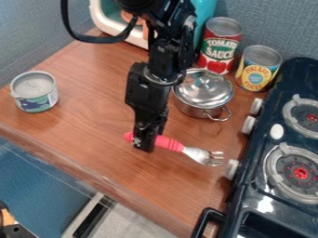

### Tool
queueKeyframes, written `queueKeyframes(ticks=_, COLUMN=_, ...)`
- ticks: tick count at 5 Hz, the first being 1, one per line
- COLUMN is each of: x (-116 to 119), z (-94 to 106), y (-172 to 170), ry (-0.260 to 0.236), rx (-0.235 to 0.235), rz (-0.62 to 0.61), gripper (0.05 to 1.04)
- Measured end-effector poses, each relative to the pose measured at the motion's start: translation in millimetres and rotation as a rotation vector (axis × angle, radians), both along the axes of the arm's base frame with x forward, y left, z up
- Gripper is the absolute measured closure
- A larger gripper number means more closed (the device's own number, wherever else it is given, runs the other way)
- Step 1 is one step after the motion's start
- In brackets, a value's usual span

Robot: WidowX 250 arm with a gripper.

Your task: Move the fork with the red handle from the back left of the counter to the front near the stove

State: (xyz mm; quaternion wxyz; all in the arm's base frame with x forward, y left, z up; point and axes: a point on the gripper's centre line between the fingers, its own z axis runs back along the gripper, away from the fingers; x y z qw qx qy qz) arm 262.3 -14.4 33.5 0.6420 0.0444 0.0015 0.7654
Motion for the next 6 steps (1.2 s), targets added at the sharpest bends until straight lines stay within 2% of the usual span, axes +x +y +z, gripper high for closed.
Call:
queueKeyframes(ticks=2, x=-21.7, z=-17.1, y=-2.0, ry=0.033, rx=0.024, rz=-0.051, gripper=0.665)
queueKeyframes(ticks=3, x=-26.2, z=-20.3, y=-4.1, ry=0.036, rx=0.039, rz=-0.061, gripper=0.665)
queueKeyframes(ticks=4, x=-26.1, z=-20.2, y=-4.8, ry=0.022, rx=0.076, rz=-0.031, gripper=0.615)
queueKeyframes(ticks=5, x=-24.4, z=-10.5, y=-1.7, ry=-0.007, rx=0.054, rz=0.027, gripper=0.306)
queueKeyframes(ticks=6, x=-24.1, z=-6.6, y=3.9, ry=-0.014, rx=0.058, rz=0.047, gripper=0.079)
